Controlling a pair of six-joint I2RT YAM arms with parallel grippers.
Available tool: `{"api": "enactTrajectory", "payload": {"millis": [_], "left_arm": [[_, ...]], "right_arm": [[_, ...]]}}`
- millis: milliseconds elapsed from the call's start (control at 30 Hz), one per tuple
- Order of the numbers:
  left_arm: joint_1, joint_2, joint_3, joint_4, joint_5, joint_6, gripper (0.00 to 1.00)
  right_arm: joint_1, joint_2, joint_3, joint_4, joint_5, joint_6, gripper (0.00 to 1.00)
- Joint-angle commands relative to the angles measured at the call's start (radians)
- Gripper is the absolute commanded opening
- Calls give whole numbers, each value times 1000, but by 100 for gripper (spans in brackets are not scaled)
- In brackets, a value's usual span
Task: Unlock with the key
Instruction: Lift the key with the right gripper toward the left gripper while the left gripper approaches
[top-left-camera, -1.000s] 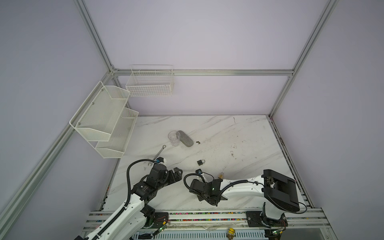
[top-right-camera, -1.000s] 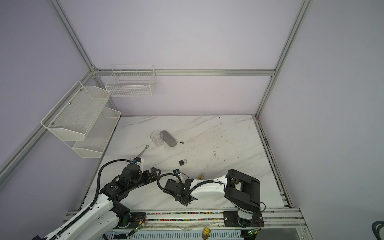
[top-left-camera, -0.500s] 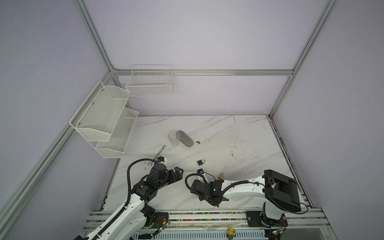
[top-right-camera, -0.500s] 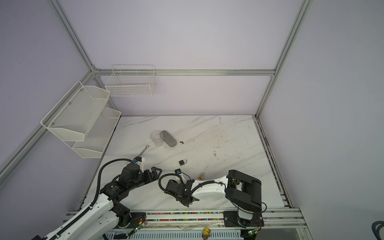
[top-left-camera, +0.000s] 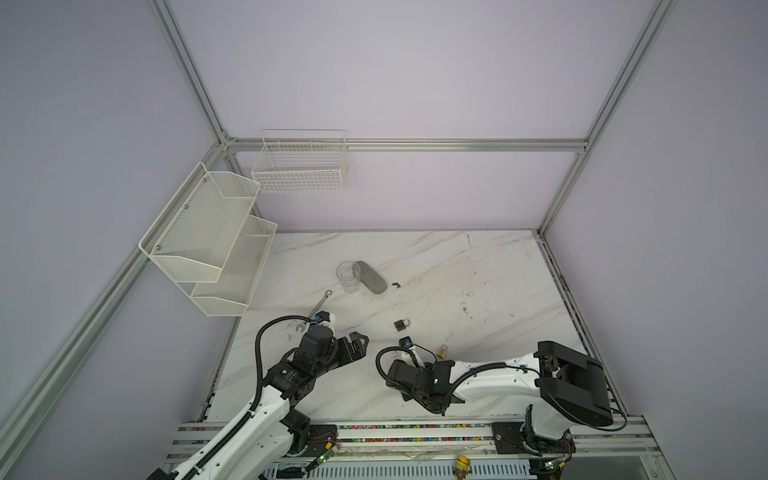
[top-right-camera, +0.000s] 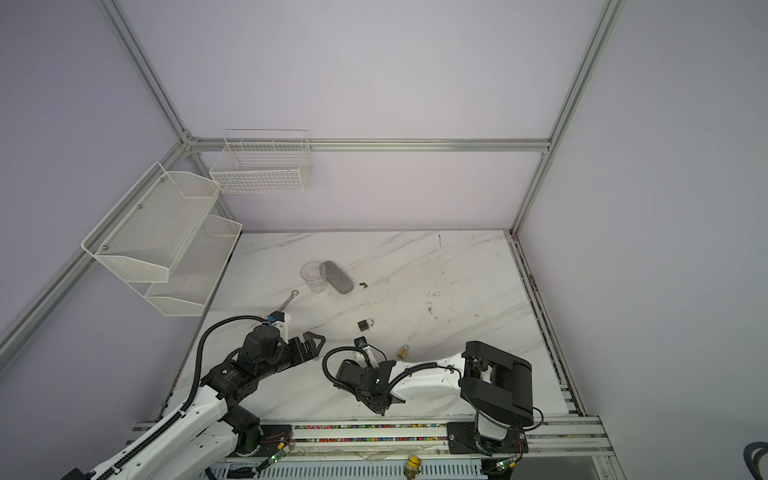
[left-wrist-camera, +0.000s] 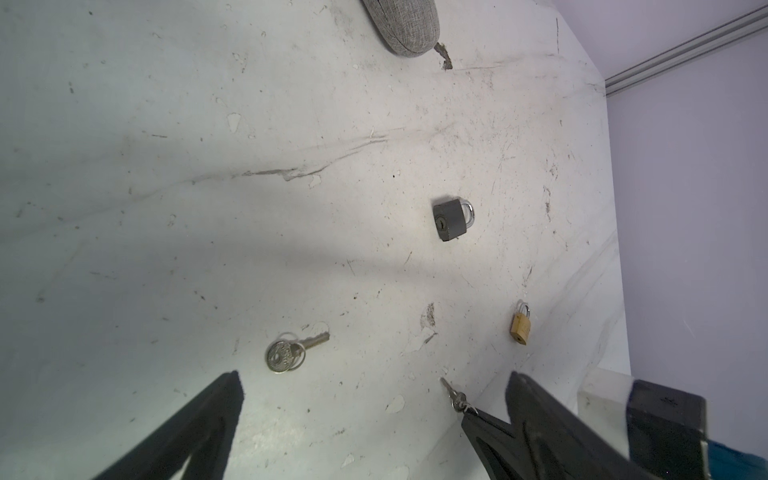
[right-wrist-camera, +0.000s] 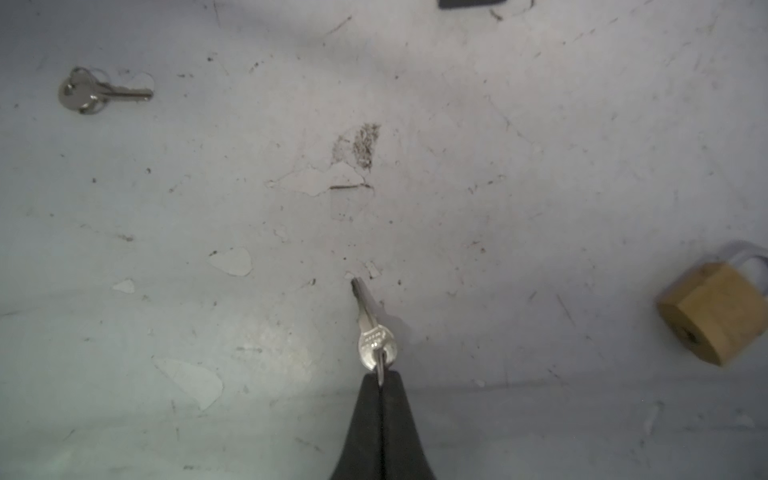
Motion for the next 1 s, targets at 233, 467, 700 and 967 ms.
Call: {"api": "enactTrajectory", "payload": {"millis": [233, 467, 700, 967], "left_arm": [[-7, -13, 127, 125, 68, -129, 100], [-7, 4, 156, 204, 93, -239, 100], [-10, 67, 192, 305, 155, -368, 100], [-60, 144, 230, 458, 172, -493, 100]], "right_arm": [[-37, -145, -36, 96, 59, -78, 0], [-101, -235, -50, 209, -13, -124, 0], [-176, -266, -5, 312, -71, -208, 0], [-226, -249, 52, 447, -152, -240, 0]]}}
